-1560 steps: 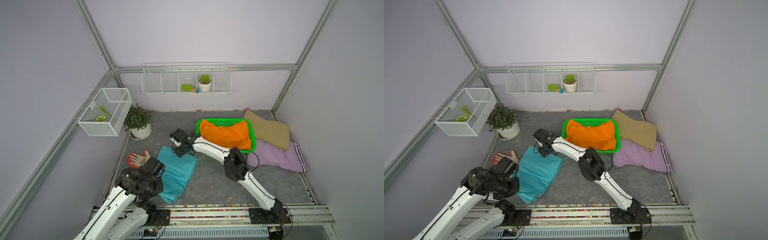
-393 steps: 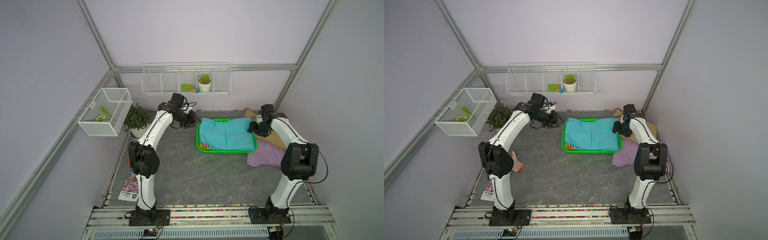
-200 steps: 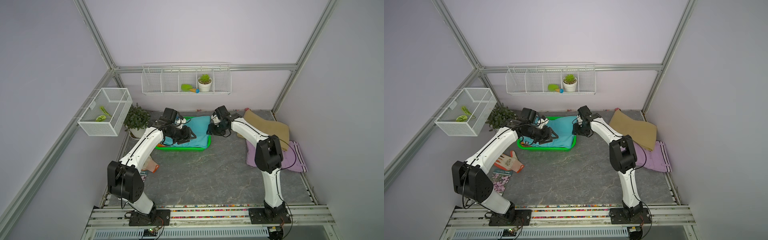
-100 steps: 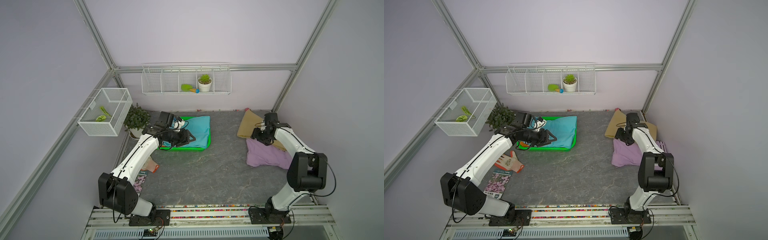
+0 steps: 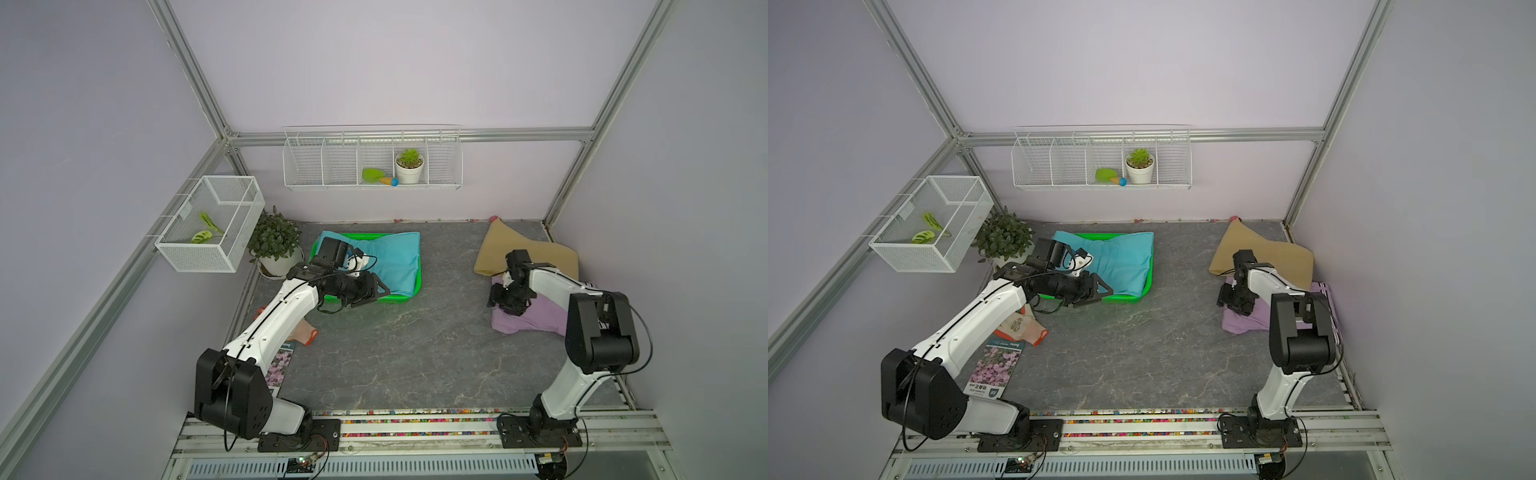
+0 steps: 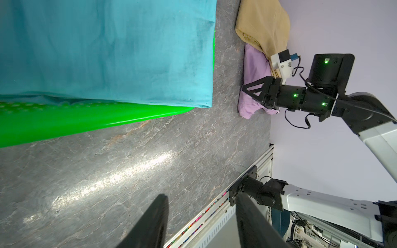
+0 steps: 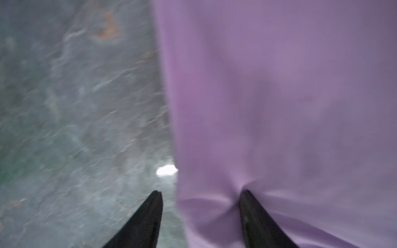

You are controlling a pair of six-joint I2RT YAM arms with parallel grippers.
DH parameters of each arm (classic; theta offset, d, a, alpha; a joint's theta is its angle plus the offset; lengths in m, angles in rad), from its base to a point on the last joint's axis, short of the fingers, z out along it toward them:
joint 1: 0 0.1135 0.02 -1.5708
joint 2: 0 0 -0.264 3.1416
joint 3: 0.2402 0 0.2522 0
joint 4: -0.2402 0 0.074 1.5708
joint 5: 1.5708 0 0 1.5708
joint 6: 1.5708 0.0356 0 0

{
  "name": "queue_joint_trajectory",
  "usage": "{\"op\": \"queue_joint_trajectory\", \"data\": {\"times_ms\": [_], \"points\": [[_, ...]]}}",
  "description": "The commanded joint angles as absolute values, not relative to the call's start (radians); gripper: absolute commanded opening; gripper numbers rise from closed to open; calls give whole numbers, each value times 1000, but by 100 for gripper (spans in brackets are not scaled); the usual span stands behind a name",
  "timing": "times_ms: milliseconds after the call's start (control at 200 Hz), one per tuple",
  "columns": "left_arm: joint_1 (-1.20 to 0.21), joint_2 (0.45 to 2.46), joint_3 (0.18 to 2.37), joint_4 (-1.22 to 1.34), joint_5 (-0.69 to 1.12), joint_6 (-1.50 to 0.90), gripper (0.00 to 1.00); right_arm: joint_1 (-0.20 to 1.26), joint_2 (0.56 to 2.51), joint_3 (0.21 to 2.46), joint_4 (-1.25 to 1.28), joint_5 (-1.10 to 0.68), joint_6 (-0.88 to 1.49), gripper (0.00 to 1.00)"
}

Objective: Put the folded long pants in the basket
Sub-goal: Adjust the long pant at the center of the board.

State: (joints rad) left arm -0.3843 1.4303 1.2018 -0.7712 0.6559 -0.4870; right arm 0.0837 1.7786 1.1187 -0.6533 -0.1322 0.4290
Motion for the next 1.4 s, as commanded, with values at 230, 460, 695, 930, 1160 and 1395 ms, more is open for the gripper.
{"op": "queue_joint_trajectory", "data": {"times_ms": [230, 460, 695, 930, 1160, 1395], "points": [[-387, 1404, 1164, -735, 659, -495, 55, 399, 1915, 1304, -549, -256, 618, 59], [-387, 1387, 1171, -774, 639, -468, 55, 295, 1804, 1299, -641, -153, 476, 62], [-387, 1366, 1151, -740, 659, -482, 55, 122, 1717, 1118, -670, -106, 408, 60], [-387, 1358, 1153, -766, 646, -477, 55, 66, 1830, 1214, -690, -96, 410, 57], [-387, 1357, 1161, -790, 639, -468, 55, -70, 1891, 1289, -715, -63, 424, 57], [-387, 1345, 1150, -780, 644, -477, 55, -201, 1794, 1231, -657, -73, 477, 57]]}}
